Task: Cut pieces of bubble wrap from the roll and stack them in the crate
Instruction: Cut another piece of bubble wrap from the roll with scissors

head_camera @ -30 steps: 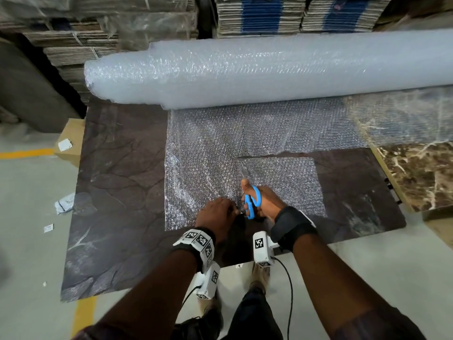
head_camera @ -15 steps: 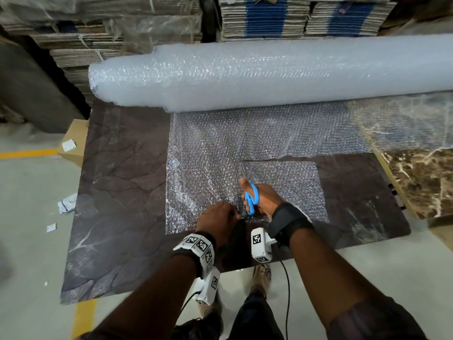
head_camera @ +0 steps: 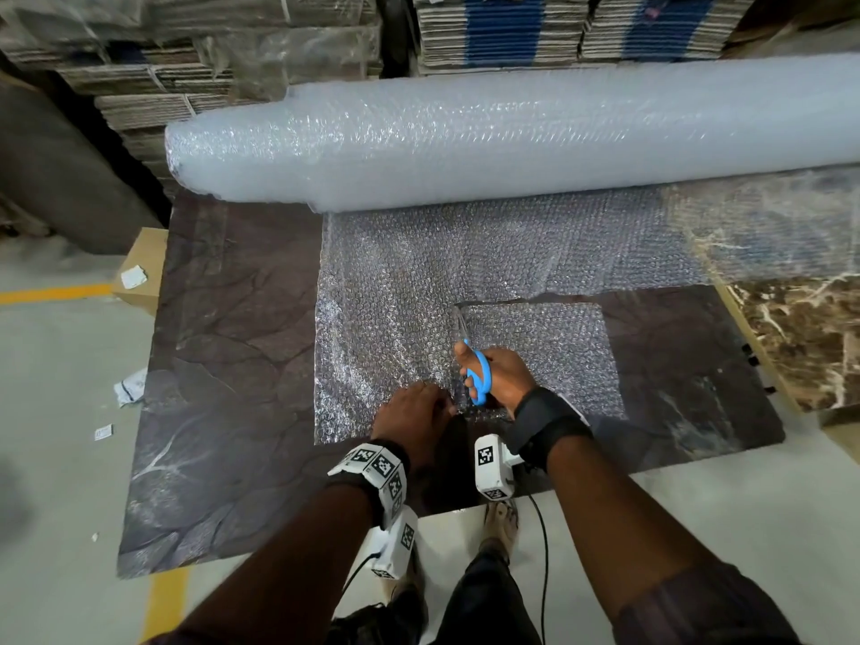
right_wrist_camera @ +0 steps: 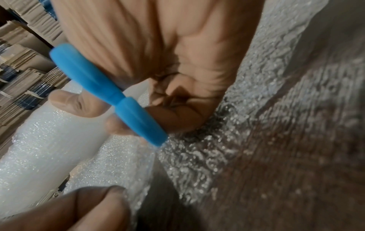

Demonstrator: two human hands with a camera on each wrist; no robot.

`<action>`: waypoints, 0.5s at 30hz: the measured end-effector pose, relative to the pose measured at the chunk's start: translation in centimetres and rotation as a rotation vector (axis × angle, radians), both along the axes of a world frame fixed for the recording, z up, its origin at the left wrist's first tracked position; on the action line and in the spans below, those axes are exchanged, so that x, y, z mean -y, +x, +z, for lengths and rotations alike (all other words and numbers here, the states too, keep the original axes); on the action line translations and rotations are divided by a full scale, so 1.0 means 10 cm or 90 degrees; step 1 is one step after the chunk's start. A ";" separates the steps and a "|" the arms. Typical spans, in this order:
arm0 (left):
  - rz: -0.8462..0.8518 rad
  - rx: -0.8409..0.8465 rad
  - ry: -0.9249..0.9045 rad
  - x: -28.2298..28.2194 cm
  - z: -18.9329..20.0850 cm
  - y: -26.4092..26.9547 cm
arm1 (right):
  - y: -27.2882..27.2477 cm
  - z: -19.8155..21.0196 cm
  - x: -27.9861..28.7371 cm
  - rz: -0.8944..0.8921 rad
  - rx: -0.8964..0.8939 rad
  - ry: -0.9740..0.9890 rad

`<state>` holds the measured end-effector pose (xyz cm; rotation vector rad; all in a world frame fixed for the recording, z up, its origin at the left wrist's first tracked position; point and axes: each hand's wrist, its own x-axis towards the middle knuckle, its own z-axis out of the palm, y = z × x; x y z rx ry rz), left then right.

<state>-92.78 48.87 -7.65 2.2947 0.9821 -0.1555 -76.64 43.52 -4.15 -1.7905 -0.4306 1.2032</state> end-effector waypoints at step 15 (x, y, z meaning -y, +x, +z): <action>0.010 0.099 -0.094 -0.14 0.13 -0.12 | 0.11 0.24 0.13 0.119 0.103 -0.047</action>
